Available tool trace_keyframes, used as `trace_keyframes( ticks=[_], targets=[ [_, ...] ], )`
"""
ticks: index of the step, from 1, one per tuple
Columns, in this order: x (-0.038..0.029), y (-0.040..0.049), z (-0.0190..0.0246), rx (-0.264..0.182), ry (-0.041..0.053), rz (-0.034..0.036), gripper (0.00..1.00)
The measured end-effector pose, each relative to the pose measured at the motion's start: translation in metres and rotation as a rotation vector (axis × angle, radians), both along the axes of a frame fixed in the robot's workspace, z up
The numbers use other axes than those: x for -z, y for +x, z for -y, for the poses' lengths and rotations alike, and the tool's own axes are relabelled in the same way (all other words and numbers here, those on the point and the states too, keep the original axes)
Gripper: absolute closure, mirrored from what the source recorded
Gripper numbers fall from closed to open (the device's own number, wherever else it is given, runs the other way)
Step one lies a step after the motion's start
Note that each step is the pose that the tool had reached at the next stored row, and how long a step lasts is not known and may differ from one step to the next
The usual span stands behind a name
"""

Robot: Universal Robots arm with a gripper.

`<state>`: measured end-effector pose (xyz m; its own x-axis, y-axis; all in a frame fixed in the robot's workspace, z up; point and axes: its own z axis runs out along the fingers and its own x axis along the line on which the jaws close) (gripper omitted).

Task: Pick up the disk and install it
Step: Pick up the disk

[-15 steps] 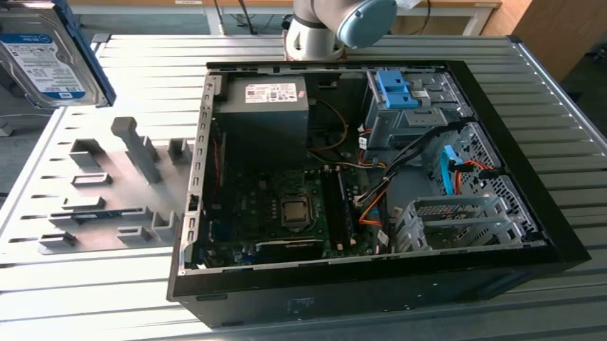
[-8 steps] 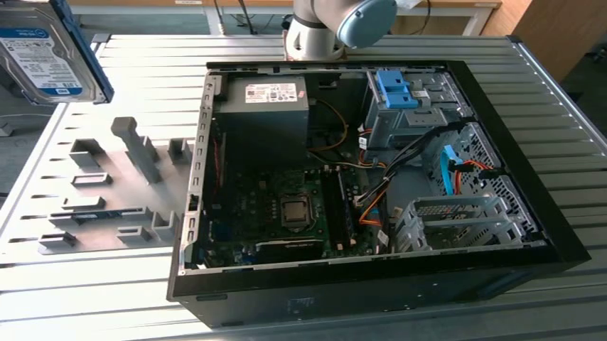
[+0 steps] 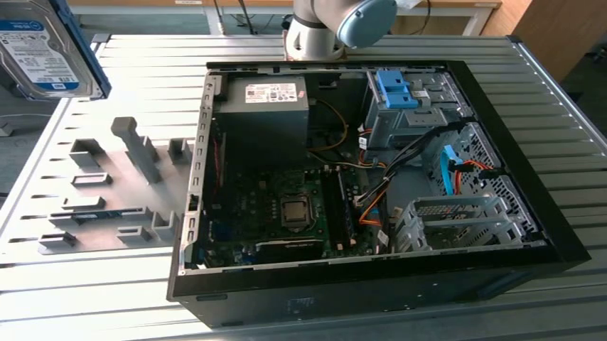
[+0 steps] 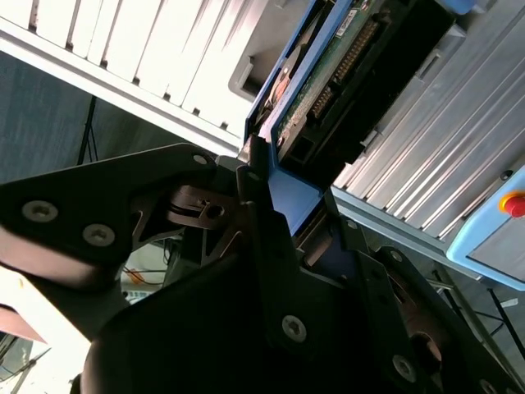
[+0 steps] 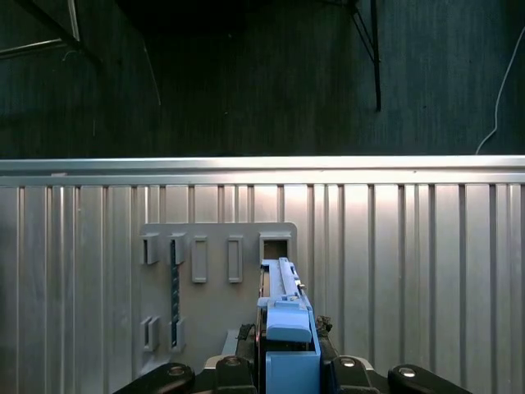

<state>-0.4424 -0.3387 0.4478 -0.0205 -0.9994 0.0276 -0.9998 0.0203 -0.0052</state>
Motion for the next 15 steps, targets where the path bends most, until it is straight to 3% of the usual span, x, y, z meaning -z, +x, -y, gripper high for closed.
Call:
trace_keyframes(
  ticks=[15],
  targets=[
    [-0.0199, 0.0000, 0.0000, 0.000, 0.0000, 0.0001, 0.64]
  ],
)
